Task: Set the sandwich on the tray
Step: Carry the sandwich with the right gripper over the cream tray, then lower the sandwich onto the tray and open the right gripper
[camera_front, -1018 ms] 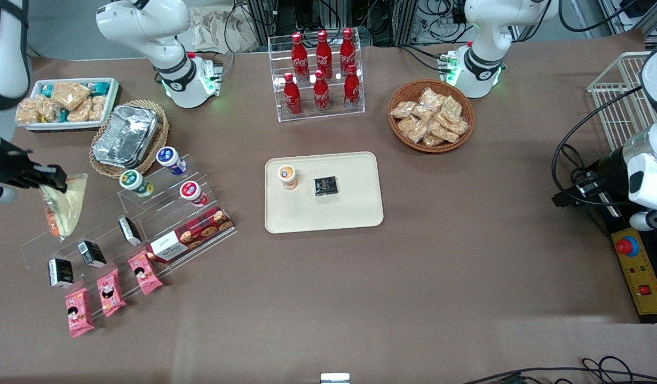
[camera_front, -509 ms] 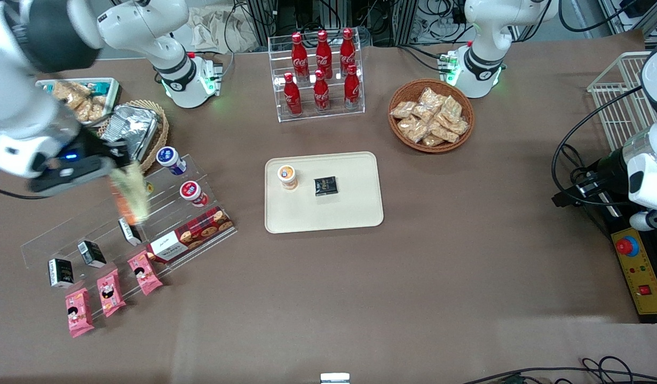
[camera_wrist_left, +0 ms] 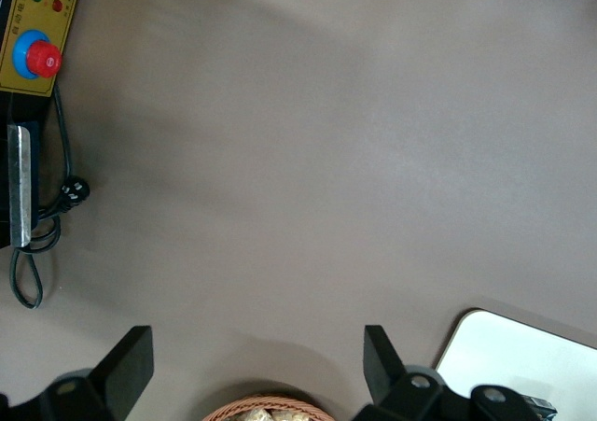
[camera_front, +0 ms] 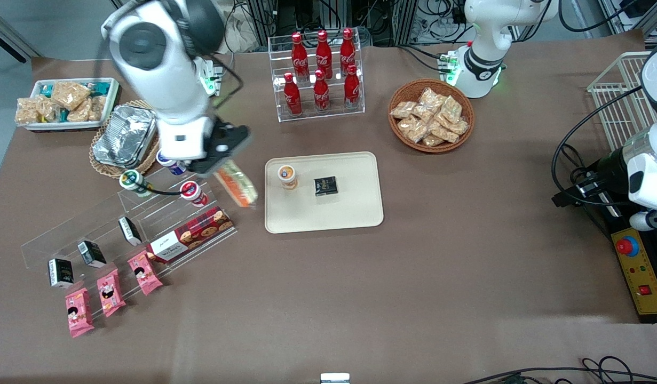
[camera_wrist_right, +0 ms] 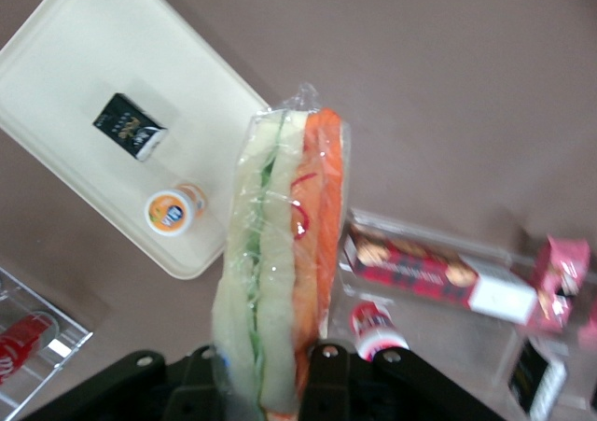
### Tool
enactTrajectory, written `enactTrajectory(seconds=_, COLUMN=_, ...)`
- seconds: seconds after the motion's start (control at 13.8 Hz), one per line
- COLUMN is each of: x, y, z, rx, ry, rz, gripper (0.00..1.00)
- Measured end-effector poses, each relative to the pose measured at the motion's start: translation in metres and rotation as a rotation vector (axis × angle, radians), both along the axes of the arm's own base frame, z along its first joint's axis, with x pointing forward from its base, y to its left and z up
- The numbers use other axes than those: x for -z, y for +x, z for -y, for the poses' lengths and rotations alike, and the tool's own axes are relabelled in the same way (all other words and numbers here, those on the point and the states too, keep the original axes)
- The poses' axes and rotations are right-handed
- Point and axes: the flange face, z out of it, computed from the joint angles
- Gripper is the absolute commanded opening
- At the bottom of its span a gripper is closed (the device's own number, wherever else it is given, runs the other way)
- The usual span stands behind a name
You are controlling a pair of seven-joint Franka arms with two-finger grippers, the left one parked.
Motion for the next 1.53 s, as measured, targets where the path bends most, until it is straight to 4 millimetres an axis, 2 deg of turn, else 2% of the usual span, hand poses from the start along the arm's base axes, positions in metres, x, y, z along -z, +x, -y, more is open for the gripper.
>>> enactTrajectory(seconds=0.15, x=0.037, y=0.001, z=-0.032, rx=-0.119, ry=-0.019, rz=0.003, gripper=0.00)
enactTrajectory(seconds=0.22, x=0.057, y=0.005, z=-0.042, rx=-0.174, ry=-0.015, rz=-0.001, gripper=0.00)
enactTrajectory(seconds=0.44, x=0.120, y=0.021, z=-0.056, rx=-0.340, ry=0.006, rz=0.016, gripper=0.00)
enactTrajectory(seconds=0.65, x=0.171, y=0.028, z=-0.068, rx=-0.501, ry=0.040, rz=0.019, gripper=0.00)
enactTrajectory(seconds=1.02, x=0.218, y=0.021, z=-0.096, rx=-0.687, ry=0.039, rz=0.057, gripper=0.00)
enactTrajectory(seconds=1.24, x=0.247, y=0.007, z=-0.122, rx=-0.715, ry=0.056, rz=0.088, gripper=0.00)
enactTrajectory(seconds=1.53, x=0.279, y=-0.018, z=-0.147, rx=-0.789, ry=0.036, rz=0.077, gripper=0.00)
